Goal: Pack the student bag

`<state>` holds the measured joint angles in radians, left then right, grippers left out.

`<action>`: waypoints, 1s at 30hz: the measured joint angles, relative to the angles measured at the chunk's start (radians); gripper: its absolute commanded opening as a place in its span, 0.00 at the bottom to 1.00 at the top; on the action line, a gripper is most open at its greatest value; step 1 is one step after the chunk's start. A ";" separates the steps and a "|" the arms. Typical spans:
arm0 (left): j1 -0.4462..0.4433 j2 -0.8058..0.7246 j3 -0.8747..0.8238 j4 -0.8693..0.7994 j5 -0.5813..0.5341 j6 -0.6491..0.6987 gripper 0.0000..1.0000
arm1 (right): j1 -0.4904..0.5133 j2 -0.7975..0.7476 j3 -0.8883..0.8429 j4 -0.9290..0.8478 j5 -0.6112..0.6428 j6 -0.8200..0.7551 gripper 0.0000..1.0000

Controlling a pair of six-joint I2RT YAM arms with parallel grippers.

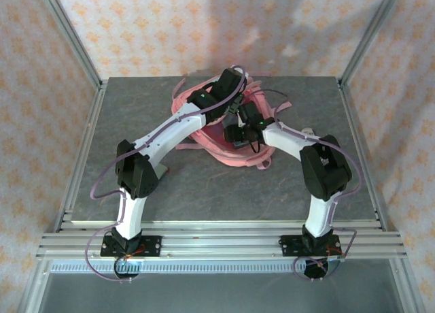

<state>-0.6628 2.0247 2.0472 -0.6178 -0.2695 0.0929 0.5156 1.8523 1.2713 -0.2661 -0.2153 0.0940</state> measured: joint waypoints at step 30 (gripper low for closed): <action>0.002 -0.023 -0.053 0.023 0.032 -0.043 0.00 | -0.015 -0.258 -0.450 0.346 -0.083 0.647 0.61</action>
<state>-0.6609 2.0022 1.9938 -0.5945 -0.2379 0.0494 0.5007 1.5940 0.8215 0.0803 -0.2981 0.7410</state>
